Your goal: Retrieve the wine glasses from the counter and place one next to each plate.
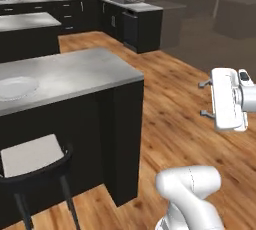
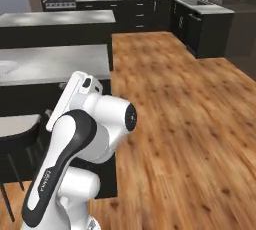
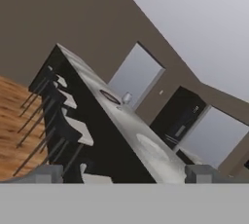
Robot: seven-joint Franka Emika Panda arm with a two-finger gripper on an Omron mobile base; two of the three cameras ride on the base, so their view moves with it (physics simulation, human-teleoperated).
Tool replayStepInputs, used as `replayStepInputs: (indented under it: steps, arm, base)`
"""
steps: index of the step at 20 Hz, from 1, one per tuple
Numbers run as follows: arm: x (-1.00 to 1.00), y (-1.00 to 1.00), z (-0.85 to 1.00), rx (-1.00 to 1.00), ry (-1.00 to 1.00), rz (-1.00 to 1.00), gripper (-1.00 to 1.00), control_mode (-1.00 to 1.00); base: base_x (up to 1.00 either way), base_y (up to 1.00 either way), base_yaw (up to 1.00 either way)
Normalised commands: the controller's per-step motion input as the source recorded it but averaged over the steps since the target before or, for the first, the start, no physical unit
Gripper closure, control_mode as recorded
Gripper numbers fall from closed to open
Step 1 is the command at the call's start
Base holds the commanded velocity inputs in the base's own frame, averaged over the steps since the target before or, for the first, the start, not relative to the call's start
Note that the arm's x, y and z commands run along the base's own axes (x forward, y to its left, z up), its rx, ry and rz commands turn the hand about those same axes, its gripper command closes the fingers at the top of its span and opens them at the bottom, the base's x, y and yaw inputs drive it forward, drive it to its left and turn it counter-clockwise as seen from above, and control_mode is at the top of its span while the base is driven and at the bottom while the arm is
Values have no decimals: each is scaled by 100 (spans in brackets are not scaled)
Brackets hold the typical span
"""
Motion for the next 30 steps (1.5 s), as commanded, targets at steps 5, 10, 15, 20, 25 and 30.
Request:
replayStepInputs:
  steps: [5,10,15,20,25,30]
  arm:
    - [0,0,0,0,0,0,-100,100]
    - [0,0,0,0,0,0,-100,100]
    - [0,0,0,0,0,0,-100,100]
    - [0,0,0,0,0,0,-100,100]
    - [0,0,0,0,0,0,-100,100]
    - [0,0,0,0,0,0,-100,100]
  base:
    - [70,-100,-14]
    - [98,-100,-3]
    - [83,-100,0]
    - [87,-100,0]
    - [100,-12,1]
    - [100,49,21]
